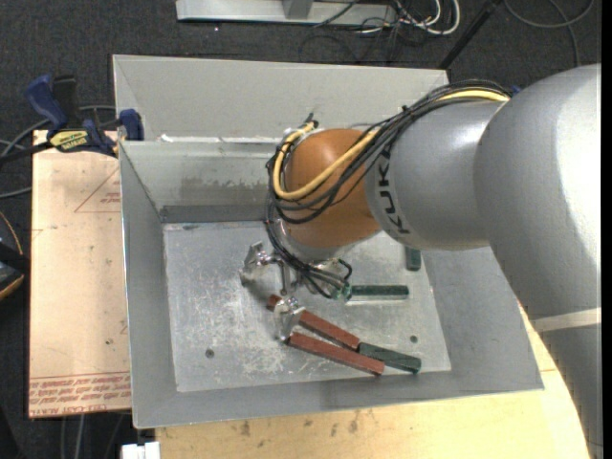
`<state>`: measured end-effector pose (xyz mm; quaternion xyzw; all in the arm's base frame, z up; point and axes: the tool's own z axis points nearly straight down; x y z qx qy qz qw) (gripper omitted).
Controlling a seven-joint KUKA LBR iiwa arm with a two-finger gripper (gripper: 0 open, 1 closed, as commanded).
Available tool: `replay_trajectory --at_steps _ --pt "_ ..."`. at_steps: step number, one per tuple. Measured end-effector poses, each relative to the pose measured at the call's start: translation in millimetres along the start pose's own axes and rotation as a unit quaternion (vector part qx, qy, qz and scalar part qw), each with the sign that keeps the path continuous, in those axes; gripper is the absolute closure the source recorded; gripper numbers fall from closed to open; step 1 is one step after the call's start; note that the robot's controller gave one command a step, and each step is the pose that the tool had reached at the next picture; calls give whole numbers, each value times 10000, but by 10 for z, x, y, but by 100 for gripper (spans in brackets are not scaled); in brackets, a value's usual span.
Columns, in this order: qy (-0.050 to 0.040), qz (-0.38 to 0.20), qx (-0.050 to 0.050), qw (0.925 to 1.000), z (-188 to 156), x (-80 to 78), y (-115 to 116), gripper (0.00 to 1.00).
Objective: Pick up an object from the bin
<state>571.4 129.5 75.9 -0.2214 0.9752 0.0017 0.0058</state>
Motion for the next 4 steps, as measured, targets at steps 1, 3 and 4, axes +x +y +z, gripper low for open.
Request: replay_trajectory --at_steps 1,3,4 --pt "0 2 -1 10000 0 0 -1 0" --pt "-80 -927 -5 9957 -34 348 -336 100" --pt "31 -826 2 9966 -1484 283 -476 100"
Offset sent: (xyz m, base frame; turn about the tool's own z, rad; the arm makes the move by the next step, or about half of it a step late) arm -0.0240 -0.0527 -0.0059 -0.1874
